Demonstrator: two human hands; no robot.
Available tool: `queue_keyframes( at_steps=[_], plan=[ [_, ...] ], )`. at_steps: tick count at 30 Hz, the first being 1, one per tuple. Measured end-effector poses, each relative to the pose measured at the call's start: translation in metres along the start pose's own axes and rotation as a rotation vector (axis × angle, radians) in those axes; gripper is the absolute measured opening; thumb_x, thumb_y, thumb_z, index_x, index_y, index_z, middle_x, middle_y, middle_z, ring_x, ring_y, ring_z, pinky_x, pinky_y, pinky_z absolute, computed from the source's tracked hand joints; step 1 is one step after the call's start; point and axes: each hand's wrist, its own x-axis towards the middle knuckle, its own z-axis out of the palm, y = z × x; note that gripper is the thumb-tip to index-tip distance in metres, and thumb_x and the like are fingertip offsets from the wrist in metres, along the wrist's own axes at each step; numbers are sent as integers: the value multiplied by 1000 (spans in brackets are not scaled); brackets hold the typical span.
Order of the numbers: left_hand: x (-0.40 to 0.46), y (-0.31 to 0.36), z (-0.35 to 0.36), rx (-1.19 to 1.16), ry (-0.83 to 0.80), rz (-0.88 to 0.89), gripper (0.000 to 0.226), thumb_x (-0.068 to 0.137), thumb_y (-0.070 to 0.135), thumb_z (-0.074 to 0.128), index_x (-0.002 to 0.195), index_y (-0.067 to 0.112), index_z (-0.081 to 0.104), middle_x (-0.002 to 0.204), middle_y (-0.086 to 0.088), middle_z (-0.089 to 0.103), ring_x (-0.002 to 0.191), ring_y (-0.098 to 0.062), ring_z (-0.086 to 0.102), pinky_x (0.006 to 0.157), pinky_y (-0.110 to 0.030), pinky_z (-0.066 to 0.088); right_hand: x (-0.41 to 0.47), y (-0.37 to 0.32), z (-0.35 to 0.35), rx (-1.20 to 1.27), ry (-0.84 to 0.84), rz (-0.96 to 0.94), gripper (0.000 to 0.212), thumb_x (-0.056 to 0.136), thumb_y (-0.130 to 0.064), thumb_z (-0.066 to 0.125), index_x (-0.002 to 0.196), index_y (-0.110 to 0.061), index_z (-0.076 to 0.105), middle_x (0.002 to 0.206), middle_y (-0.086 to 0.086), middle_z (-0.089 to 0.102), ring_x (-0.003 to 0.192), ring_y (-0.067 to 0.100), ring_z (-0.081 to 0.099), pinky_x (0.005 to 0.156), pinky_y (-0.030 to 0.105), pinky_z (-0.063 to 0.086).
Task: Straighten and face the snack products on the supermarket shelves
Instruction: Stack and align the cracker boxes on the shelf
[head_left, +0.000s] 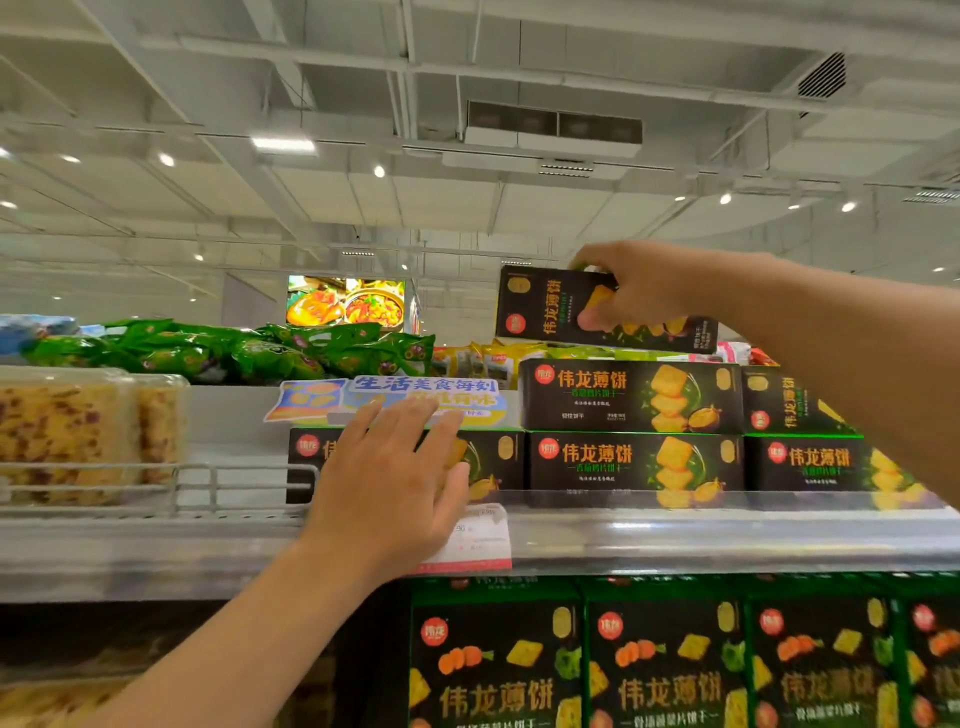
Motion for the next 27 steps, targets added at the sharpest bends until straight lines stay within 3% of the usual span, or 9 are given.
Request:
queue_keyframes(
  at_steps=[3, 7, 12, 15, 22, 27],
  plan=[
    [-15, -27, -7, 36, 32, -5, 47, 87, 39, 43, 117, 10, 64, 116, -11, 63, 107, -32, 58, 93, -47, 42, 7, -26, -3, 30, 61, -45, 52, 82, -39, 72, 128, -30, 49, 84, -13, 59, 63, 6, 56, 47, 21, 38],
    [-36, -68, -15, 78, 35, -28, 49, 88, 39, 42, 119, 7, 62, 116, -12, 62, 104, -33, 58, 90, -43, 37, 19, -70, -1, 57, 125, -114, 55, 82, -44, 71, 131, -30, 49, 85, -16, 55, 70, 2, 53, 51, 21, 37],
    [-58, -91, -12, 61, 21, -68, 62, 90, 39, 37, 136, -2, 49, 139, -23, 51, 114, -39, 58, 93, -49, 44, 34, -131, 14, 141, 150, -229, 52, 79, -45, 71, 125, -32, 52, 98, -9, 64, 80, 2, 59, 60, 20, 45],
    [-61, -91, -8, 2, 73, -101, 66, 91, 41, 38, 141, -3, 37, 144, -29, 42, 109, -44, 59, 83, -50, 48, 36, -164, 33, 203, 137, -261, 49, 79, -46, 71, 123, -34, 53, 89, -18, 61, 74, -5, 56, 50, 12, 41],
    [-63, -95, 0, -66, 202, -86, 63, 88, 40, 47, 138, 5, 31, 149, -33, 28, 109, -47, 56, 82, -47, 46, 32, -177, 90, 154, -15, -229, 51, 80, -44, 72, 126, -32, 53, 94, -11, 60, 78, 6, 55, 62, 23, 41],
    [-60, -95, 0, -4, 139, -87, 67, 87, 40, 44, 144, 7, 31, 148, -39, 24, 97, -48, 56, 79, -48, 45, 24, -163, 97, 72, -82, -174, 49, 83, -45, 68, 127, -28, 52, 102, -7, 64, 89, 14, 60, 74, 34, 51]
  ],
)
